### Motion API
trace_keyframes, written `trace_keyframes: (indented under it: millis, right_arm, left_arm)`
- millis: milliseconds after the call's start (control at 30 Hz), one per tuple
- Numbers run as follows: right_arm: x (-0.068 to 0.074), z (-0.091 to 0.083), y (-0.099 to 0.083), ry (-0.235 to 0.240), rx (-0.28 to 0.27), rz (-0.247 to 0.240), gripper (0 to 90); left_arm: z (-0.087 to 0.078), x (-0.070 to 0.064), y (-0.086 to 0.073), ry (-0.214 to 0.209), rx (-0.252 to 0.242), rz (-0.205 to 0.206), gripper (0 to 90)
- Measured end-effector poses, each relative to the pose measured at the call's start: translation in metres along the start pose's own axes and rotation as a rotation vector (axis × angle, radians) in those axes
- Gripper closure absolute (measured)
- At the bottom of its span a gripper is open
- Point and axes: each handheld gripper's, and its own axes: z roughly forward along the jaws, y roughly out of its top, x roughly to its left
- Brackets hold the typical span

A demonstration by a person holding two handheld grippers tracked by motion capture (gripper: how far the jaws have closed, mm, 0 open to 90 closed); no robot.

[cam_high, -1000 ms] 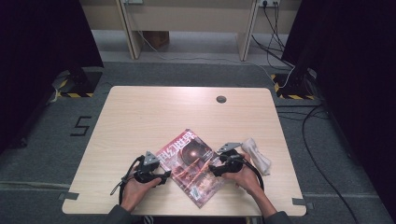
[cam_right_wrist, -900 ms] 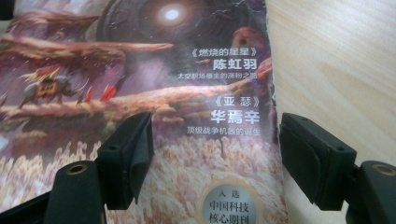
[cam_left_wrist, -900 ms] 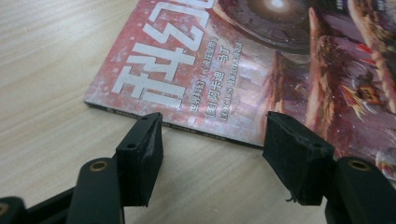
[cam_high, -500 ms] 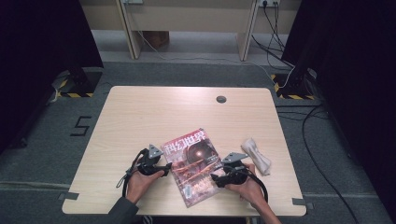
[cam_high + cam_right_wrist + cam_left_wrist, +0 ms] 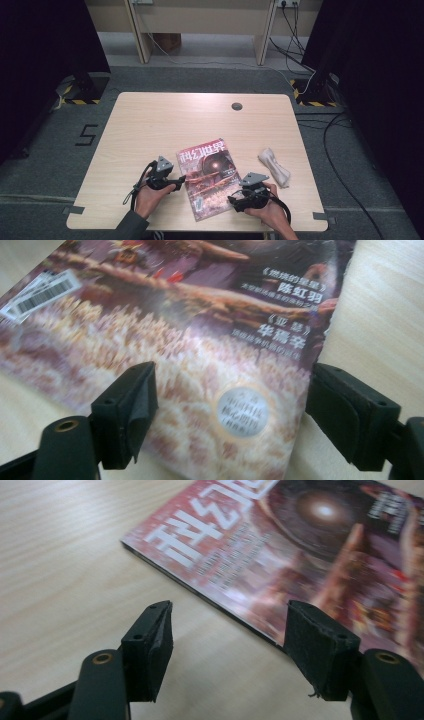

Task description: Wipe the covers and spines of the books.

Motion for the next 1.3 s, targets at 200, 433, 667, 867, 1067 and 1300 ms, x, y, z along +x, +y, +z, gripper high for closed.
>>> trace_keyframes:
  millis: [200,433,667,867,1067,1300]
  right_arm:
    - [0.008,-0.005,-0.007,0.016,0.001,-0.025,18.7]
    - [0.018,-0.005,-0.006,0.007,0.003,-0.034,17.3]
    - [0.022,-0.004,-0.006,0.01,0.001,-0.024,16.7]
    - [0.026,0.0,-0.002,-0.008,0.004,-0.014,16.7]
    - [0.034,0.006,0.0,-0.036,0.03,-0.064,15.3]
    - [0.033,0.011,0.007,-0.047,0.028,-0.043,17.6]
  left_arm:
    - [-0.005,-0.022,-0.011,-0.063,0.014,0.023,35.2]
    - [0.001,-0.026,-0.012,-0.064,0.038,0.04,35.2]
    - [0.002,-0.021,-0.012,-0.047,0.039,0.055,33.1]
    - [0.005,-0.016,-0.007,-0.012,0.042,0.074,33.3]
    - [0.01,-0.007,-0.002,0.016,0.026,0.07,34.9]
    - [0.017,0.003,0.006,0.047,0.026,0.072,35.6]
